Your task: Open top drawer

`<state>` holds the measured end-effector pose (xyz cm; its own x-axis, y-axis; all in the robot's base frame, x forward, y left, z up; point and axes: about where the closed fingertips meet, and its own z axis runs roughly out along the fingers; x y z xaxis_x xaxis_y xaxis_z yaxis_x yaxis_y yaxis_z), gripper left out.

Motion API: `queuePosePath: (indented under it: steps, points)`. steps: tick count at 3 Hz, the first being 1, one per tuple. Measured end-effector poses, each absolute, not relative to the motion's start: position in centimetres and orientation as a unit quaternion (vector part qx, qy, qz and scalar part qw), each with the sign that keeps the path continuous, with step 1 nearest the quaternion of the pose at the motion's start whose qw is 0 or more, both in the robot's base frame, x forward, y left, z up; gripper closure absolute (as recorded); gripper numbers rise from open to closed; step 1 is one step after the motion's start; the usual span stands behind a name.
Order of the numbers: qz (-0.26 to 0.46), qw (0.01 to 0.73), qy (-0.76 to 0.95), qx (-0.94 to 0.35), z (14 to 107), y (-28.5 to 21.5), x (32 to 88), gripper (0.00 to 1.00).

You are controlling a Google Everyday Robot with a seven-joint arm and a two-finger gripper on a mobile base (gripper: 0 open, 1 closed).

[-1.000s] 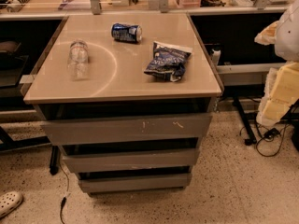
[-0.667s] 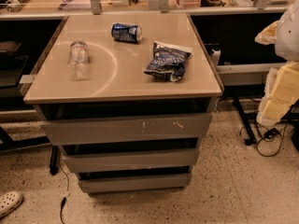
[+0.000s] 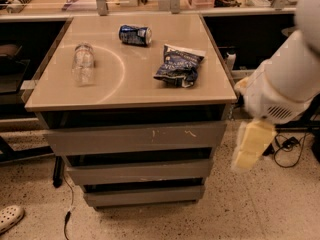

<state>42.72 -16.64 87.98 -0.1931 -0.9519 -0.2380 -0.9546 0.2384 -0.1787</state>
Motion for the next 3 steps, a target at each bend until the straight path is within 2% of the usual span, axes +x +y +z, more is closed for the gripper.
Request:
queuePosePath:
  steps: [2, 3]
  points:
    - [0.056, 0.169, 0.756, -0.630, 75.9, -9.1, 45.8, 0.00]
    - [0.056, 0.169, 0.756, -0.630, 75.9, -9.1, 45.8, 0.00]
